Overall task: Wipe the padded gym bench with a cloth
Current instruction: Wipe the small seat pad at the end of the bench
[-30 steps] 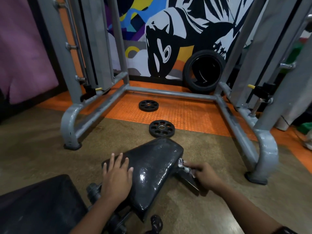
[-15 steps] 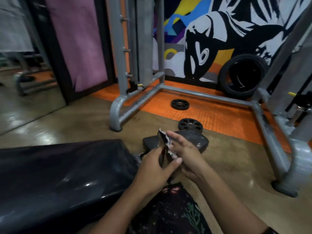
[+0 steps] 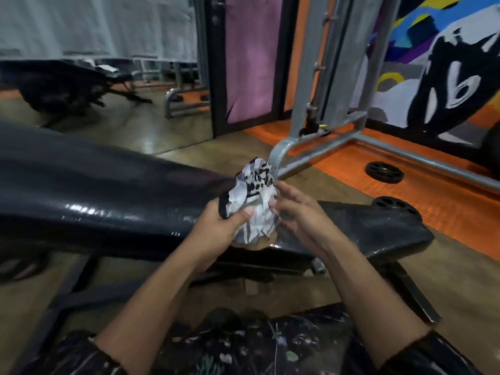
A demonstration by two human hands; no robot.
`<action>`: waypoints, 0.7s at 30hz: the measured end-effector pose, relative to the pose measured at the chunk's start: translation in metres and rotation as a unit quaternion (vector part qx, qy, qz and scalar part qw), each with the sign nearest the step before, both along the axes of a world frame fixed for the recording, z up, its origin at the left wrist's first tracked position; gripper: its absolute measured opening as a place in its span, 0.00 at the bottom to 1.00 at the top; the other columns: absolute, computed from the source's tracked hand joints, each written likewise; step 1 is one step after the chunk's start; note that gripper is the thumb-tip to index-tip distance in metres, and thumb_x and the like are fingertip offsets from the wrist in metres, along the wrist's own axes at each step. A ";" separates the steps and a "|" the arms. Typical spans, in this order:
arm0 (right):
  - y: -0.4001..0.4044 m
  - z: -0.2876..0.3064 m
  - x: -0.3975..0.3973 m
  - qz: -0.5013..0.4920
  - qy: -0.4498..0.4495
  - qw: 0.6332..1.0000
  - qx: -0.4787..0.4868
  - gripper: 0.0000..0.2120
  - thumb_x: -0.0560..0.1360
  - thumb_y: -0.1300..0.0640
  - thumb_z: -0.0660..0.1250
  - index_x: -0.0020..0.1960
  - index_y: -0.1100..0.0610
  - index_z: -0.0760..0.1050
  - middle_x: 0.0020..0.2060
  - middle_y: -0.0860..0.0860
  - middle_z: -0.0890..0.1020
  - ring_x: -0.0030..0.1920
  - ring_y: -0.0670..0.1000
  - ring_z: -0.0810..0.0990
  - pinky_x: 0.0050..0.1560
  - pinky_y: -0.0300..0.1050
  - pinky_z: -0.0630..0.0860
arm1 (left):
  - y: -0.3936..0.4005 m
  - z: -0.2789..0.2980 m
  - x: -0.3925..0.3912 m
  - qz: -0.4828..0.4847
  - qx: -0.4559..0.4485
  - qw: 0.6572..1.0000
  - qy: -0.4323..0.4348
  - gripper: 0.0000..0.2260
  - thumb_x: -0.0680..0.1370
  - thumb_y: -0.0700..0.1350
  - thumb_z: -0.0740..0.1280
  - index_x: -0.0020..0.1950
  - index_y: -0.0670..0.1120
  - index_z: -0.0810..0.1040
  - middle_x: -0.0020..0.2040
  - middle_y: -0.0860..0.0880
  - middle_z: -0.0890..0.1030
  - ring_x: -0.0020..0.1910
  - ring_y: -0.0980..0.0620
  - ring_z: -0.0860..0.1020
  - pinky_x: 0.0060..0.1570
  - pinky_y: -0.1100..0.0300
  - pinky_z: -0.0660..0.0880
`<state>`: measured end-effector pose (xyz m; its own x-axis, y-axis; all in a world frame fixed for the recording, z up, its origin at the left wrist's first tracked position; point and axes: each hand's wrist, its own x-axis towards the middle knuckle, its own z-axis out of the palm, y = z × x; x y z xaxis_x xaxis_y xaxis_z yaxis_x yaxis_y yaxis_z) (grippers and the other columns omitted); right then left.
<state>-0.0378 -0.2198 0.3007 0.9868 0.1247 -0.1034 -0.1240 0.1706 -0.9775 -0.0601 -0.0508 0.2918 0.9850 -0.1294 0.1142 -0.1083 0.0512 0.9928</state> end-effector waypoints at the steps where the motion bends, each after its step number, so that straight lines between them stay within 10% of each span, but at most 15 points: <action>1: 0.006 -0.004 -0.001 0.028 0.017 0.999 0.004 0.19 0.75 0.67 0.65 0.65 0.57 0.72 0.54 0.54 0.82 0.51 0.51 0.81 0.51 0.42 0.76 | 0.008 -0.002 -0.006 -0.008 0.007 1.000 0.003 0.11 0.78 0.38 0.65 0.58 0.47 0.79 0.54 0.48 0.84 0.54 0.49 0.82 0.54 0.55 0.78; 6: 0.033 -0.043 -0.012 0.081 0.052 0.993 -0.065 0.10 0.76 0.65 0.66 0.56 0.59 0.78 0.51 0.59 0.84 0.49 0.56 0.83 0.54 0.54 0.78 | 0.040 -0.028 -0.027 0.003 0.054 0.997 0.061 0.13 0.78 0.39 0.66 0.62 0.45 0.77 0.55 0.48 0.83 0.54 0.51 0.82 0.54 0.57 0.78; 21: 0.058 -0.269 -0.036 0.008 0.337 0.922 -0.191 0.06 0.76 0.69 0.63 0.47 0.61 0.77 0.40 0.56 0.81 0.39 0.55 0.80 0.33 0.44 0.77 | 0.054 -0.241 -0.055 0.136 0.144 0.907 0.373 0.09 0.76 0.34 0.65 0.56 0.38 0.78 0.44 0.46 0.82 0.41 0.51 0.80 0.34 0.63 0.75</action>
